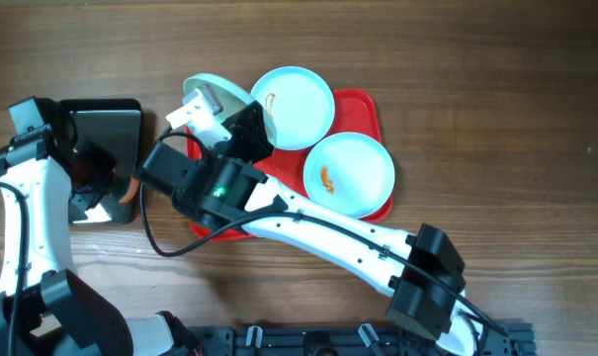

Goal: Clean dirty plates on tray and stack at the side
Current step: 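Lift the cleaned left plate off the red tray with the right gripper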

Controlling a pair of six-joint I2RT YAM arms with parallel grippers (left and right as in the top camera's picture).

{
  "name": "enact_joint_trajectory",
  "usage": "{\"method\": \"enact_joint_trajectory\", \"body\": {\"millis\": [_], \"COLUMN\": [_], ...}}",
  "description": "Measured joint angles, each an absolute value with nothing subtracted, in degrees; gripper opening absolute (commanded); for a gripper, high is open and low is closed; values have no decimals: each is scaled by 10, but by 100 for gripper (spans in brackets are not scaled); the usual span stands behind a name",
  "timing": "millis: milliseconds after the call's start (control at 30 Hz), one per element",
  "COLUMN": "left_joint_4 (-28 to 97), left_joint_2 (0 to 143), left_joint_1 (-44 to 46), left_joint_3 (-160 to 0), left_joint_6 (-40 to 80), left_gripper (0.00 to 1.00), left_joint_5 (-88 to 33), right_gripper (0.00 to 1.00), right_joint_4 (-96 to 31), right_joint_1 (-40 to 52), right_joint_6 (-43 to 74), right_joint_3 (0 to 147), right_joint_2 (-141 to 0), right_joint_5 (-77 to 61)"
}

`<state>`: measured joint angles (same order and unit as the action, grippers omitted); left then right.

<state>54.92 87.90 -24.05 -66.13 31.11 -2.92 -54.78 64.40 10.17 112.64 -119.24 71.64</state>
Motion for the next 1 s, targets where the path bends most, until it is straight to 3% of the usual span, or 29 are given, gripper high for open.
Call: {"method": "enact_joint_trajectory", "body": {"millis": [267,467,633,833,1000], "left_joint_4": [550,551,552,552,551], "left_joint_2": [879,879,879,879,879], "left_joint_1": [-241,-241,-241,-241,-241], "left_joint_3": [-661,-661,-661,-661,-661], "left_joint_6": [311,311,311,311,311], "left_gripper": [4,4,4,4,4], "left_joint_5": [-29,-29,-29,-29,-29], "right_gripper": [4,5,4,4,4], "right_joint_4": [-568,-520,-538,-574,-604], "right_joint_1": [649,655,654,652,646], "right_joint_6": [106,108,95,152,163], "right_joint_3": [1121,1115,1101,1084,1083], "right_joint_2": [-1192,-1192,-1186,-1183,-1178], "right_joint_5": [651,735,648,696,632]}}
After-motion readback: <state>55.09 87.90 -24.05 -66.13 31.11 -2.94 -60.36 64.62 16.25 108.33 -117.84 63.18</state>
